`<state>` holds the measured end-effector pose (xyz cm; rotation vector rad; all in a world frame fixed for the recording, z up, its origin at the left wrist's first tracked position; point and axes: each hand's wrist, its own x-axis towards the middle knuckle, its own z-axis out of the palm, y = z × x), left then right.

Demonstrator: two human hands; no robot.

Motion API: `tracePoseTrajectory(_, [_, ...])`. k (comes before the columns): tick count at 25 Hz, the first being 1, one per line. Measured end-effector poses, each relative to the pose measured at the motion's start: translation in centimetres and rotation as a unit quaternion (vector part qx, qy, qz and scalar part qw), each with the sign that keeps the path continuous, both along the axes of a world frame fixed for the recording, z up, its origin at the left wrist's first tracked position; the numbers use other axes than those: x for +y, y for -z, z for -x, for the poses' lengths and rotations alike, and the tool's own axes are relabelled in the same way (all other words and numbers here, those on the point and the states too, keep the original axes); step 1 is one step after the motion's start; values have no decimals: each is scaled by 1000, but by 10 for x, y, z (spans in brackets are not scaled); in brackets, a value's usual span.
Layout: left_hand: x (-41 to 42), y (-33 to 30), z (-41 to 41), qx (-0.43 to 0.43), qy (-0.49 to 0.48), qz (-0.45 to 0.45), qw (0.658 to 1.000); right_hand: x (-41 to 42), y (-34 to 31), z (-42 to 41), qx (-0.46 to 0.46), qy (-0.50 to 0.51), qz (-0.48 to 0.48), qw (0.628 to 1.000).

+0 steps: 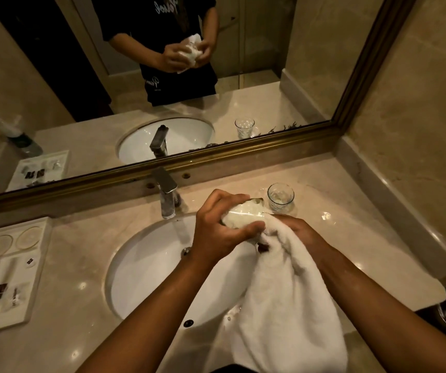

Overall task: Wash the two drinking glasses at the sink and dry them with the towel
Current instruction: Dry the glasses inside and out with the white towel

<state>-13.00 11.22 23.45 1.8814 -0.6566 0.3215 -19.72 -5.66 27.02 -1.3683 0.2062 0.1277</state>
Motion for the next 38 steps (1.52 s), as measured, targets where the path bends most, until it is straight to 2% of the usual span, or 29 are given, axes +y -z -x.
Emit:
tracePoseTrajectory(1, [-4,1,3,23,-23,35,999,-2,-7,1,-25,-48,-13,998])
tracePoseTrajectory(3, [-11,1,10,105,-51,108,987,-10,-14,1,0,-119,-83,990])
tracePoseTrajectory(4, [-12,0,11,150,-49,142,977,-15,-9,-3,13,-136,-60,989])
tracePoseTrajectory(6, [-11,-2,10,246,-28,200,948,-23,-1,-9,-25,-175,73,981])
tracePoseTrajectory(8, [-11,0,12,362,-13,213,908,-28,-1,-17,-99,-221,229,943])
tracePoseTrajectory(10, [-10,4,18,507,-10,193,840,-29,-5,-23,-171,-299,366,865])
tracePoseTrajectory(12, [-8,7,20,650,-13,132,748,-25,-5,-27,-229,-377,505,742])
tracePoseTrajectory(14, [-7,9,19,727,22,83,681,-17,-5,-26,-292,-406,582,641])
tracePoseTrajectory(18, [-2,20,7,786,80,98,606,-16,-13,-29,-366,-389,651,540])
tracePoseTrajectory(20, [6,30,8,809,118,159,554,-23,-10,-28,-408,-337,668,524])
tracePoseTrajectory(21, [11,35,9,811,140,204,530,-29,-8,-27,-421,-292,675,531])
tracePoseTrajectory(22, [16,39,11,805,161,258,510,-35,-5,-25,-420,-235,679,555])
tracePoseTrajectory(23, [20,40,12,790,172,316,497,-39,-2,-21,-400,-175,676,594])
tracePoseTrajectory(24, [24,41,11,768,172,366,497,-42,-1,-17,-363,-116,661,647])
tracePoseTrajectory(26, [21,37,8,719,139,417,538,-45,3,-10,-254,-5,592,765])
tracePoseTrajectory(27, [15,33,7,703,120,426,557,-43,9,-8,-200,27,553,808])
tracePoseTrajectory(29, [1,22,9,672,71,440,591,-34,27,-1,-129,33,483,865])
tracePoseTrajectory(31, [-12,22,14,630,10,439,641,-19,46,6,-84,16,413,907])
tracePoseTrajectory(33, [-22,28,22,582,-33,388,714,-8,59,8,-39,32,361,931])
tracePoseTrajectory(36, [-28,41,35,503,-46,276,817,-12,61,6,-14,68,334,940])
tracePoseTrajectory(38, [-24,46,34,459,-10,217,861,-20,60,7,-13,75,334,940])
